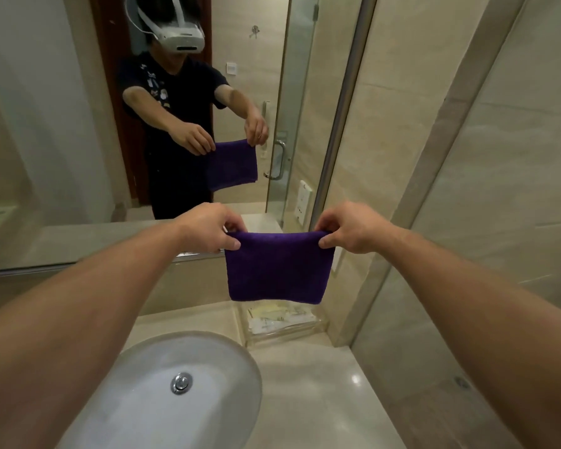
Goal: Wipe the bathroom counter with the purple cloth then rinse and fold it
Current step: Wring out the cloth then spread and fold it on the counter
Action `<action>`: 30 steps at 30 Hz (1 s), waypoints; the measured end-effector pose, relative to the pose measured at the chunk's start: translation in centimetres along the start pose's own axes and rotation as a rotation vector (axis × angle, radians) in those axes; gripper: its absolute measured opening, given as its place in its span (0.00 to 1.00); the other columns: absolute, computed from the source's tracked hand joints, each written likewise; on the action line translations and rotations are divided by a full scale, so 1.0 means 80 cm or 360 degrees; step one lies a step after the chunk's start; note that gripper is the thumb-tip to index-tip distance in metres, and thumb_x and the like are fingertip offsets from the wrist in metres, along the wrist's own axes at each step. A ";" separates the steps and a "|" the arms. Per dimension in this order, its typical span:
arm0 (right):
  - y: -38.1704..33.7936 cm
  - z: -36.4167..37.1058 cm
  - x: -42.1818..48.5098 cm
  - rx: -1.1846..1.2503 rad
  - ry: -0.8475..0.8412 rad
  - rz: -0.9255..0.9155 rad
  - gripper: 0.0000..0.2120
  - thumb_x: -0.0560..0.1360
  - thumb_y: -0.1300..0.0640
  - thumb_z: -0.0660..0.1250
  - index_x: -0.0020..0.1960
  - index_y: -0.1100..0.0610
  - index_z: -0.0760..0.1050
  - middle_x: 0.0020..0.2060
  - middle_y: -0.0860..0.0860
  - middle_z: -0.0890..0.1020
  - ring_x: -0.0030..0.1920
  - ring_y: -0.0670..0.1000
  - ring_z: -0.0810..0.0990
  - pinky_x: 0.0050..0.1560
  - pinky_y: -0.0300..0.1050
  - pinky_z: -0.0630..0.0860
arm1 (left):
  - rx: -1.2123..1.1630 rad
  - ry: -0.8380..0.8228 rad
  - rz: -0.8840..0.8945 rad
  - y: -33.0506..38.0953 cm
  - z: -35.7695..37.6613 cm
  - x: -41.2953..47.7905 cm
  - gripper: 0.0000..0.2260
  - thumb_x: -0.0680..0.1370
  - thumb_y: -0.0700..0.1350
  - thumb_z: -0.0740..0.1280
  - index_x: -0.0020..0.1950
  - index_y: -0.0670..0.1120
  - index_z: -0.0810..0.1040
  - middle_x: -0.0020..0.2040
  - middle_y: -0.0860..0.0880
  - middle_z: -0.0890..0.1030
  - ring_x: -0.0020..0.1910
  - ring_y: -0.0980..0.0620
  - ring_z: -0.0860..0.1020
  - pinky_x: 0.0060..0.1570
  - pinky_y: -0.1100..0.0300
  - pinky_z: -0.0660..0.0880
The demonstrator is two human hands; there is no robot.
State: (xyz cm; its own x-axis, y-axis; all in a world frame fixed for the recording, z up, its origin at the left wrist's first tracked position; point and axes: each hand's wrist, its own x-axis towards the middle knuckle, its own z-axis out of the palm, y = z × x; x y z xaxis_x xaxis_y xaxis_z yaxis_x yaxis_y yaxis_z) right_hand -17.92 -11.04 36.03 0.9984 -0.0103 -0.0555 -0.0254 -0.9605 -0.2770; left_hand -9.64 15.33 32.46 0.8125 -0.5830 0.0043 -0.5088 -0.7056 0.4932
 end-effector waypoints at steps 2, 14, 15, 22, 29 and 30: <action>0.010 0.009 0.021 -0.0019 -0.0017 0.0042 0.05 0.77 0.54 0.73 0.52 0.47 0.80 0.45 0.42 0.81 0.48 0.44 0.79 0.48 0.40 0.74 | 0.0000 -0.0013 0.0014 -0.012 0.007 0.028 0.07 0.76 0.43 0.72 0.53 0.52 0.83 0.47 0.54 0.82 0.47 0.54 0.81 0.47 0.53 0.82; 0.087 0.087 0.132 -0.0448 -0.0304 0.0029 0.06 0.75 0.52 0.73 0.51 0.48 0.79 0.45 0.45 0.82 0.49 0.51 0.80 0.51 0.49 0.80 | -0.0049 -0.0288 -0.0098 -0.060 0.099 0.140 0.06 0.76 0.41 0.72 0.52 0.48 0.83 0.46 0.50 0.84 0.44 0.47 0.83 0.42 0.52 0.82; 0.095 0.098 0.144 -0.0444 -0.0347 0.0017 0.08 0.75 0.52 0.72 0.54 0.48 0.80 0.46 0.45 0.82 0.50 0.50 0.80 0.52 0.49 0.80 | -0.0040 -0.0308 -0.0126 -0.067 0.112 0.148 0.05 0.76 0.41 0.72 0.52 0.47 0.83 0.45 0.49 0.84 0.42 0.47 0.83 0.42 0.53 0.82; 0.140 0.165 0.221 -0.0456 -0.0589 -0.0087 0.09 0.77 0.59 0.67 0.55 0.50 0.82 0.45 0.46 0.81 0.48 0.50 0.80 0.48 0.47 0.79 | 0.0102 -0.0245 -0.0327 -0.111 0.194 0.196 0.06 0.74 0.44 0.72 0.50 0.53 0.82 0.45 0.55 0.82 0.47 0.53 0.79 0.46 0.59 0.74; 0.158 0.209 0.289 -0.0398 -0.0463 0.0033 0.09 0.75 0.62 0.66 0.53 0.56 0.80 0.46 0.52 0.81 0.45 0.53 0.80 0.41 0.46 0.78 | -0.0011 -0.0015 -0.0610 -0.130 0.236 0.242 0.07 0.75 0.42 0.70 0.48 0.54 0.82 0.42 0.55 0.81 0.42 0.55 0.79 0.40 0.60 0.73; 0.158 0.210 0.297 -0.0375 -0.0395 0.0047 0.08 0.75 0.63 0.66 0.53 0.56 0.80 0.46 0.53 0.81 0.45 0.53 0.81 0.44 0.47 0.80 | -0.0070 0.0066 -0.0655 -0.131 0.237 0.247 0.08 0.74 0.41 0.70 0.46 0.55 0.81 0.40 0.56 0.81 0.41 0.55 0.79 0.38 0.61 0.71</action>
State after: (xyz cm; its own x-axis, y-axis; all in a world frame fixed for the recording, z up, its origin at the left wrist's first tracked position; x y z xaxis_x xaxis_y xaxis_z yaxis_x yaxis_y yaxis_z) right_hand 4.63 -18.75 15.10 0.9539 0.0010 -0.3002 -0.0129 -0.9989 -0.0443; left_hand 6.35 3.61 10.90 0.9567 -0.2387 -0.1665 -0.1273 -0.8578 0.4980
